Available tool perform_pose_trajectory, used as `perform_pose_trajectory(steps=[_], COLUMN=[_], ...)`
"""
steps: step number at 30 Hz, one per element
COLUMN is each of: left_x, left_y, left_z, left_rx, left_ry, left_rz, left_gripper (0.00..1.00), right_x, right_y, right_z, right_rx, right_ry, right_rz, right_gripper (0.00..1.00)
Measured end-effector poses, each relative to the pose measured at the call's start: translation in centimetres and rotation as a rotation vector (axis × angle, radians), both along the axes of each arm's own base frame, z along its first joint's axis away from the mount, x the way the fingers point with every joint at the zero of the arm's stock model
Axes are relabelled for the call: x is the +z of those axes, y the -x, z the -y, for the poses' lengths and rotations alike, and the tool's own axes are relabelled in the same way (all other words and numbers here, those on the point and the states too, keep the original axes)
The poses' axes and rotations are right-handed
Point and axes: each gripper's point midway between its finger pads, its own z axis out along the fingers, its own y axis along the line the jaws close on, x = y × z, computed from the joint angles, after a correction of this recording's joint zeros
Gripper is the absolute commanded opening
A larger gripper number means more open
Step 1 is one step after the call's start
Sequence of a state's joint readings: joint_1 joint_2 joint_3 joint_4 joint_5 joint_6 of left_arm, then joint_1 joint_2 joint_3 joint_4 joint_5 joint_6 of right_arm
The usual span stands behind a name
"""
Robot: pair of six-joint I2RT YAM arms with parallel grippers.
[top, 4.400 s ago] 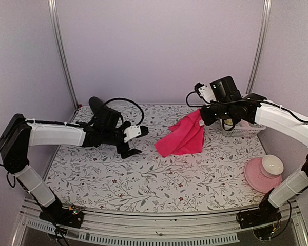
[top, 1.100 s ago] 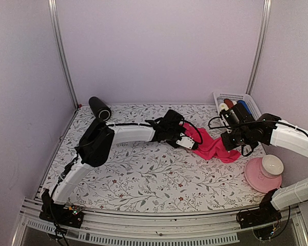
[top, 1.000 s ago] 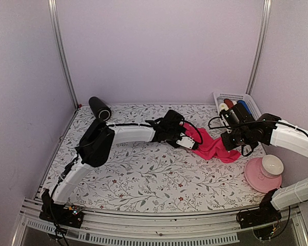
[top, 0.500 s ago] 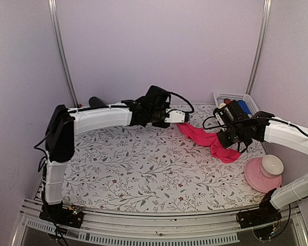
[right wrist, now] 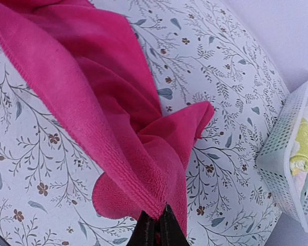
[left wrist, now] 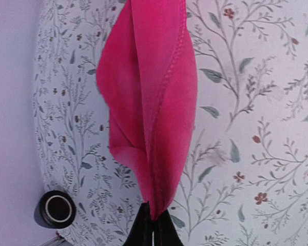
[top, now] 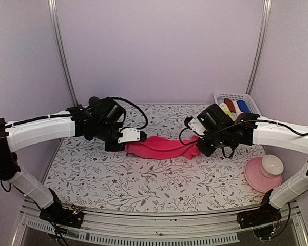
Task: Roll the towels
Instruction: Adjust the towel at the center of the board, then pick up the towel from the center of the board.
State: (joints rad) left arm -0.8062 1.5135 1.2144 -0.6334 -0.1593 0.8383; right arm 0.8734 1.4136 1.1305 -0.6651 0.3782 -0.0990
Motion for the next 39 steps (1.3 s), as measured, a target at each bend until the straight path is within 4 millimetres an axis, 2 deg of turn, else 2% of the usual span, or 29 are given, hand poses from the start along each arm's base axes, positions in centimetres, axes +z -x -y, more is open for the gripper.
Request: perform_pose_trajectory(steps=[1, 3, 6, 9, 15, 17, 18, 19, 23, 26, 29, 33, 36, 39], left_x=[-1.1, -1.9, -2.2, -3.7, -10.0, -11.3, -11.6, -11.7, -11.0, -10.0, -8.4, -6.8, -7.3, -9.5], left_y=[1.6, 3.5, 4.3, 3.7, 2.1, 1.2, 0.8, 0.2, -1.3, -2.1, -1.9, 0.5, 3.3, 5.9], left_z=[-0.5, -0.6, 0.1, 1.1, 3.3, 4.1, 4.4, 4.8, 5.4, 5.7, 5.1, 3.2, 1.5, 0.0], left_rx=[-0.011, -0.027, -0.023, 0.009, 0.056, 0.070, 0.075, 0.084, 0.105, 0.107, 0.090, -0.015, -0.132, -0.234], left_ry=[-0.002, 0.016, 0.067, 0.090, 0.067, 0.073, 0.078, 0.087, 0.120, 0.150, 0.176, 0.194, 0.179, 0.132], left_rz=[-0.067, -0.142, -0.195, -0.229, -0.310, -0.306, -0.299, -0.287, -0.224, -0.176, -0.132, -0.073, -0.046, -0.064], left_gripper=[0.00, 0.00, 0.00, 0.00, 0.00, 0.13, 0.22, 0.33, 0.61, 0.69, 0.70, 0.69, 0.65, 0.59], right_x=[-0.6, -1.5, -2.5, -3.2, -5.6, -6.7, -7.1, -7.4, -8.3, -8.6, -8.8, -9.0, -9.1, -9.2], right_y=[0.5, 0.6, -0.9, -3.1, -7.0, -7.6, -7.8, -7.9, -8.6, -9.1, -9.6, -10.1, -10.3, -10.3], right_z=[-0.7, -1.2, -0.5, 0.9, 5.7, 6.9, 7.3, 7.7, 9.6, 10.3, 10.3, 9.9, 9.6, 9.3], right_rx=[0.027, 0.032, -0.046, -0.163, -0.401, -0.448, -0.465, -0.477, -0.534, -0.556, -0.563, -0.554, -0.546, -0.538], right_ry=[0.013, 0.040, 0.085, 0.106, 0.152, 0.171, 0.180, 0.188, 0.228, 0.240, 0.239, 0.234, 0.224, 0.210], right_rz=[-0.013, -0.025, -0.016, -0.008, -0.014, -0.028, -0.035, -0.038, -0.041, -0.044, -0.043, -0.045, -0.050, -0.056], right_gripper=[0.03, 0.03, 0.03, 0.03, 0.03, 0.03, 0.03, 0.03, 0.03, 0.03, 0.03, 0.03, 0.03, 0.03])
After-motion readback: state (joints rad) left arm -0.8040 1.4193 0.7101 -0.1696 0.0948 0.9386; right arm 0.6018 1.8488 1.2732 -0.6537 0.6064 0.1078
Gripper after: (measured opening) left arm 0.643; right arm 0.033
